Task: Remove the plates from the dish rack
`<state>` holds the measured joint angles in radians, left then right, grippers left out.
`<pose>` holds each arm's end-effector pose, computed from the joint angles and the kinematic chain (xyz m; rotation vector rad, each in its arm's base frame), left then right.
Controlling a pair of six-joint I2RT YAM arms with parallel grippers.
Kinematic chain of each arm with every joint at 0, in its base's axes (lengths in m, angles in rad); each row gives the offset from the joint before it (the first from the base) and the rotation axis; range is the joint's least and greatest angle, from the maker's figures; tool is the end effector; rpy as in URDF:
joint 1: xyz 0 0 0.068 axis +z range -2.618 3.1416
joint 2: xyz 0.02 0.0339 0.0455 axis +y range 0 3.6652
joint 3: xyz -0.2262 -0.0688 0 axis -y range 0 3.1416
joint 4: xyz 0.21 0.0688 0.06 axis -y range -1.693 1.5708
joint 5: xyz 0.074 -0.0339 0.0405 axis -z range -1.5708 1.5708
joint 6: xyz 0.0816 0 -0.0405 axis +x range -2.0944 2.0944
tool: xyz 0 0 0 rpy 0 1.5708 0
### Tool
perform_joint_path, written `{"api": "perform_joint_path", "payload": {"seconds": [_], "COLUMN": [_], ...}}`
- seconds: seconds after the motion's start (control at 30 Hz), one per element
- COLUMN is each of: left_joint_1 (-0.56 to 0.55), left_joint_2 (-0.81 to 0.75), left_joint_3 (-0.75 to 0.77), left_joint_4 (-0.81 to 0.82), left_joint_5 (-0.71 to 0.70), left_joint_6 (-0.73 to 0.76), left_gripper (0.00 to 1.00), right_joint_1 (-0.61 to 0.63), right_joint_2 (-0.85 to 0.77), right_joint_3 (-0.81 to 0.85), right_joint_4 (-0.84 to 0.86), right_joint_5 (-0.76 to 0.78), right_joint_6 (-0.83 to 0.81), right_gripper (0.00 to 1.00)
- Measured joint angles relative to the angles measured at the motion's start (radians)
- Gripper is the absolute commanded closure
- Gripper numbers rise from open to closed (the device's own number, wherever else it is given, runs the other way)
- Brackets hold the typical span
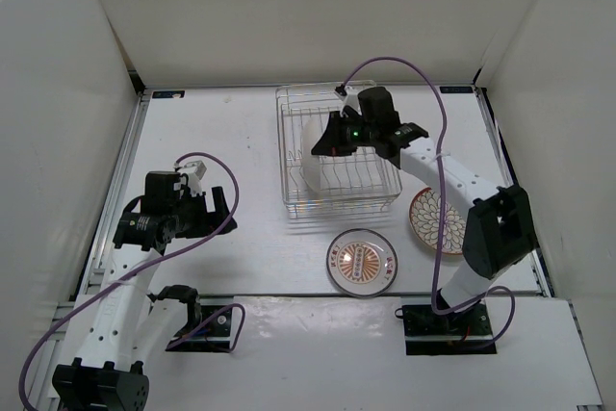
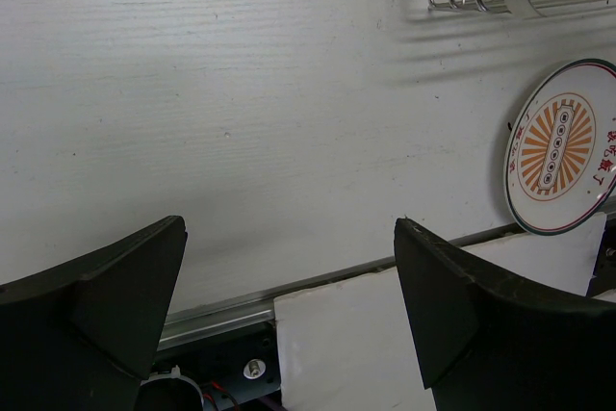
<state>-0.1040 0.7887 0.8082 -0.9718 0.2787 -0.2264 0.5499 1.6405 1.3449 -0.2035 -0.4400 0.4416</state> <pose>0.1546 -0.0387 0.2138 -0.0417 2.5372 -0.4839 0.3092 0.2303 0.2646 -0.4060 2.1558 1.0420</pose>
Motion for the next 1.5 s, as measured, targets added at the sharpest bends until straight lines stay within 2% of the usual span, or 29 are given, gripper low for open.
{"api": "perform_joint_path", "payload": {"seconds": [0.37, 0.63, 1.2, 1.33, 1.5], "left_joint_1": [0.0, 0.0, 0.0, 0.0, 0.0], "left_joint_2": [0.0, 0.0, 0.0, 0.0, 0.0], "left_joint_3": [0.0, 0.0, 0.0, 0.0, 0.0], "left_joint_4": [0.0, 0.0, 0.0, 0.0, 0.0], "left_joint_5": [0.0, 0.0, 0.0, 0.0, -0.001], "left_joint_6": [0.0, 0.0, 0.0, 0.0, 0.0], "left_gripper": [0.0, 0.0, 0.0, 0.0, 0.0], "right_joint_1": [-0.001, -0.003, -0.006, -0.007, -0.013], "right_joint_2": [0.066, 0.071, 0.043, 0.025, -0.023], "right_joint_3": [0.112, 0.113, 0.16, 0.14, 0.017], "right_joint_4": [-0.058, -0.002, -0.116, -0.058, 0.089], "right_joint_5": [-0.008, 0.012, 0.071, 0.074, 0.061], "right_joint_6": [0.023, 0.1, 0.045, 0.076, 0.143], "right_gripper": [1.0, 1.0, 1.0, 1.0, 1.0]}}
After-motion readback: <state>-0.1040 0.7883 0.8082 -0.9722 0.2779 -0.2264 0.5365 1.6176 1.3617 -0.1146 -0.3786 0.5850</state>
